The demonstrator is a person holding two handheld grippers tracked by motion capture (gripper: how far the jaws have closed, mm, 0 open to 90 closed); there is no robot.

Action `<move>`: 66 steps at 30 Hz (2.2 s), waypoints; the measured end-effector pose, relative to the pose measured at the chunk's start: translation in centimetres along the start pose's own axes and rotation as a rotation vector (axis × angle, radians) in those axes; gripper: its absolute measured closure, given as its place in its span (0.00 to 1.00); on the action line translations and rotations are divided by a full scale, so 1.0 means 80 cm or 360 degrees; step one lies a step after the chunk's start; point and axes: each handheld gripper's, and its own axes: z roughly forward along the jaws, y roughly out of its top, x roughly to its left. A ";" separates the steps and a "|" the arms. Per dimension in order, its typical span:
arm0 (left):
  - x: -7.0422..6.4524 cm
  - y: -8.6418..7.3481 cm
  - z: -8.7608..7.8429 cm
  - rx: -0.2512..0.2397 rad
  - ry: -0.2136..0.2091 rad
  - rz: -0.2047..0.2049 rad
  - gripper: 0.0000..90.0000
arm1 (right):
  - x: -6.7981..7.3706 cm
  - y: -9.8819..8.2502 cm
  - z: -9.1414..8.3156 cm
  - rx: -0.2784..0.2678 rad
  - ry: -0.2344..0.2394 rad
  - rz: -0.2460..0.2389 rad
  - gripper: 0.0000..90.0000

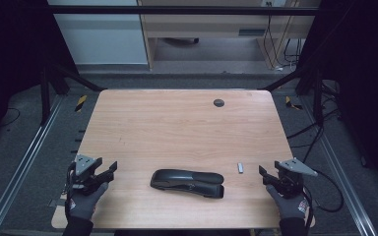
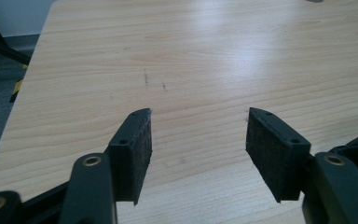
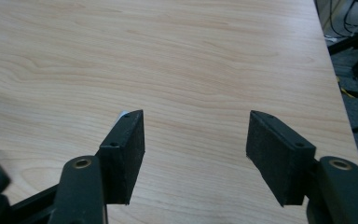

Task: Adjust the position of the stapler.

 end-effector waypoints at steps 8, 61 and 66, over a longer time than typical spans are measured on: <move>-0.016 0.007 -0.004 -0.0015 -0.0077 0.0046 0.54 | 0.012 0.003 -0.001 0.0002 0.0039 -0.0041 0.44; -0.150 0.037 0.079 0.0217 -0.0453 0.0447 1.00 | 0.059 0.004 0.010 0.0022 0.0230 -0.0126 0.48; -0.154 0.035 0.082 0.0227 -0.0444 0.0470 1.00 | 0.059 0.003 0.012 0.0028 0.0232 -0.0135 0.47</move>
